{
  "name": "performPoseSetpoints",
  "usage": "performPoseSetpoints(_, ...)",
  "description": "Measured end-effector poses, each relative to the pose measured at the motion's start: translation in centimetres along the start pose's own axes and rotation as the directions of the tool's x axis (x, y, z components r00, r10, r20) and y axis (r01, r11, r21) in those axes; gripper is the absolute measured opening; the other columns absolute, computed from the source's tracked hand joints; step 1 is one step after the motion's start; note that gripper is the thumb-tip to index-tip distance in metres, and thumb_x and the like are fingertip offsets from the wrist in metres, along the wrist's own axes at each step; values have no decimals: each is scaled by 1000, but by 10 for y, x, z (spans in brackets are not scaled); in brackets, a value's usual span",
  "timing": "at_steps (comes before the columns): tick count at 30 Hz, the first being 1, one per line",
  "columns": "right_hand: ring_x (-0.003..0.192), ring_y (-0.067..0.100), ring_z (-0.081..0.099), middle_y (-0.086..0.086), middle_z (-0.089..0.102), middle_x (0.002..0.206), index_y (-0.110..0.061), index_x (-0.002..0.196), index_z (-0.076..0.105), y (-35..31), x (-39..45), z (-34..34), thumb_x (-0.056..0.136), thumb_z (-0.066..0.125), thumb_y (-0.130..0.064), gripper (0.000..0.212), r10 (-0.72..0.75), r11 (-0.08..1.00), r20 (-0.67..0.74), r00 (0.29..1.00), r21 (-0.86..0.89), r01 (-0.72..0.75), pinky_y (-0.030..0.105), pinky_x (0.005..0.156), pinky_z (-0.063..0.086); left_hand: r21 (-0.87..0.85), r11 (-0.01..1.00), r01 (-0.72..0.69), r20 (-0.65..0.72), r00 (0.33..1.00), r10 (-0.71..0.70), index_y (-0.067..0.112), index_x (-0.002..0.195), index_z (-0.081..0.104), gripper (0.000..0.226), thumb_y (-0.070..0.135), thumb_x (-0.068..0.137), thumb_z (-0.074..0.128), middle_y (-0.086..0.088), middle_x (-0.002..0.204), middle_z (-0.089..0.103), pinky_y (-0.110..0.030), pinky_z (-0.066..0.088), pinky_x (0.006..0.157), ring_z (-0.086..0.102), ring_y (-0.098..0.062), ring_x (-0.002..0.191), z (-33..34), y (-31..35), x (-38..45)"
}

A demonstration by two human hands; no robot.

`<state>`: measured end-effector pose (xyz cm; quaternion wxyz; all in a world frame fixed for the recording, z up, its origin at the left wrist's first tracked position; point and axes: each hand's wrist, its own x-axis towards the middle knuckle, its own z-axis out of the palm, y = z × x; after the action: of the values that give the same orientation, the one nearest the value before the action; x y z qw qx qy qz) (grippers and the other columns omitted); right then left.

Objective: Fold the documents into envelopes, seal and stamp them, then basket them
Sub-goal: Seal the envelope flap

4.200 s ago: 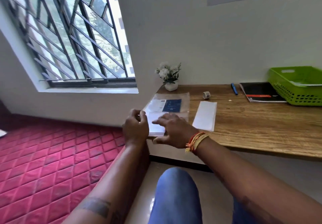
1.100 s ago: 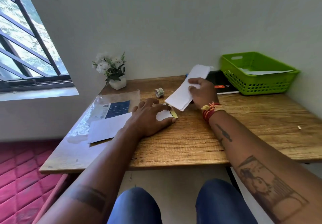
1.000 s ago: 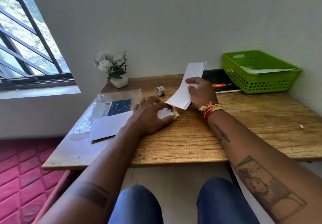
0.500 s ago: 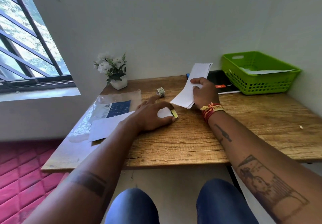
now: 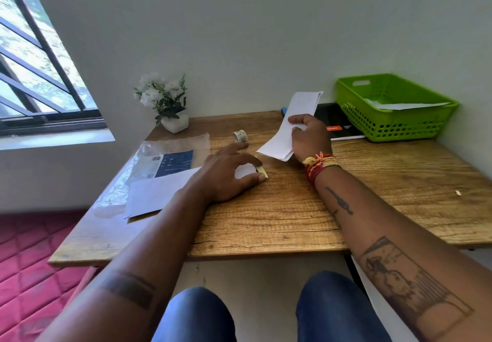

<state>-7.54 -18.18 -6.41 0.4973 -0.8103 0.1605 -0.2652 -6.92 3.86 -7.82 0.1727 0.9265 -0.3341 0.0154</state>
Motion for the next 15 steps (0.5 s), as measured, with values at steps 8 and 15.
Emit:
performPoseSetpoints(8,119,24,60,9,58,139,-16,127,66,0,-2,0,100,48,-2,36,6,1000,9,1000,-17,-6,12,70,42,35,998,-59,-81,995,61,30,114,70,16,27,102,61,4,142,57,-25,35,101,49,-15,133,-5,10,15)
performPoseSetpoints(15,119,24,59,7,58,139,-17,128,66,1,-1,3,100,49,-3,36,-8,998,43,999,-60,10,15,77,43,-16,999,-36,-74,997,35,30,113,68,33,7,101,48,3,149,55,-23,31,109,43,-15,142,-5,4,9)
